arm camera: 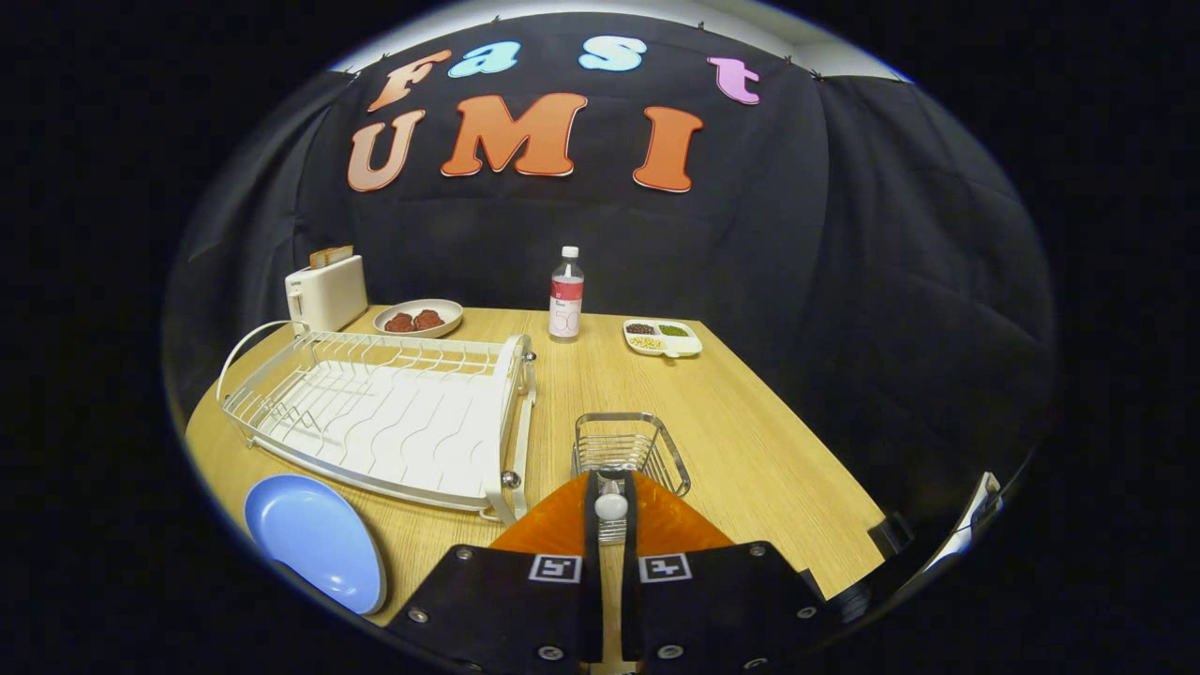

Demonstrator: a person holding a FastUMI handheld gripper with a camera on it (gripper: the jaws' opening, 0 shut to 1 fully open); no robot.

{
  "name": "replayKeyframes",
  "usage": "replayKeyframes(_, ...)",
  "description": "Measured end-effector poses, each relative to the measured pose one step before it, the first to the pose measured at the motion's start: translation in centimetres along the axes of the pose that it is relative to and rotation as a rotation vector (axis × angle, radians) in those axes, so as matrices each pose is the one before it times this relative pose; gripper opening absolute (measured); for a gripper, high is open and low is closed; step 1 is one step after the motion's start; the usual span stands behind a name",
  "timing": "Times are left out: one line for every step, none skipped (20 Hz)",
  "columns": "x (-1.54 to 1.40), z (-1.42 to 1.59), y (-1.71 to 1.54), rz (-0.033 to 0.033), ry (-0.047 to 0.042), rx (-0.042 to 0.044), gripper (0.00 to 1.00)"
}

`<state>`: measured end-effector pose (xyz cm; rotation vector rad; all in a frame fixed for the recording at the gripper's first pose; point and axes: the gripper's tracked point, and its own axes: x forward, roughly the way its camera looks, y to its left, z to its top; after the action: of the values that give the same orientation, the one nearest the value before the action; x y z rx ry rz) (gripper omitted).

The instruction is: Take the plate from the dish rack, then take the spoon from the basket and place it into the plate.

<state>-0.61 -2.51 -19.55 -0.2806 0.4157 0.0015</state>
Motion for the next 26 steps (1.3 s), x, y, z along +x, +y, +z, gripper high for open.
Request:
replayKeyframes(-0.307,0.367,-0.029,0.00003,-0.00533,-0.0032,0.08)
replayKeyframes(-0.47,0.344,-0.185,-0.00625,-0.00173,-0.00614,0.08)
replayKeyframes(-0.639,0.432,-0.055,0.00172,-0.00151,-0.00036,0.08)
replayKeyframes(-0.743,0.825,0.224,0.01106,-0.01693,0.00833,0.08)
replayKeyframes(-0.719,0.668,0.074,0.0053,-0.01115,0.00007,0.08)
replayKeyframes(-0.579,0.481,-0.033,0.00243,-0.00793,-0.01005,0.08)
replayKeyframes(-0.649,0.58,-0.007,0.00528,-0.00934,-0.00836,0.08)
replayKeyframes(-0.822,0.457,0.339,0.01514,-0.00455,0.00093,0.08)
replayKeyframes(-0.713,0.612,0.238,0.01162,-0.00648,-0.00328,0.08)
replayKeyframes(-0.841,0.464,0.594,0.02844,-0.00918,0.00004,0.08)
replayKeyframes(-0.756,0.456,0.515,0.01882,-0.00584,0.0036,0.08)
replayKeyframes(-0.755,0.305,0.462,0.01904,-0.00078,-0.00256,0.08)
replayKeyframes(-0.632,0.564,0.548,0.02292,-0.01193,0.00593,0.08)
replayKeyframes(-0.741,0.657,0.927,0.03023,-0.01368,0.00996,0.08)
replayKeyframes(-0.545,0.547,0.898,0.02973,-0.01012,0.00515,0.08)
replayKeyframes(-0.409,0.58,0.742,0.02716,-0.0187,0.00744,0.08)
replayKeyframes(-0.38,0.533,1.228,0.03725,-0.01449,0.00801,0.08)
replayKeyframes(-0.316,0.242,1.333,0.03899,-0.00933,0.00487,0.08)
replayKeyframes(-0.046,0.0,1.255,0.03895,-0.00265,-0.00091,0.08)
replayKeyframes(0.004,-0.144,1.119,0.03387,0.00035,-0.00552,0.08)
replayKeyframes(0.075,-0.233,1.157,0.03598,0.00099,-0.01028,0.08)
replayKeyframes(-0.061,-0.179,1.298,0.04394,0.00153,-0.01125,0.08)
replayKeyframes(0.167,-0.061,1.403,0.04641,-0.00616,-0.01577,0.08)
replayKeyframes(0.232,-0.31,1.073,0.0413,0.00074,-0.02478,0.08)
replayKeyframes(0.174,-0.291,1.128,0.04014,0.00188,-0.02519,0.08)
replayKeyframes(0.31,-0.326,1.028,0.03827,0.00251,-0.01416,0.08)
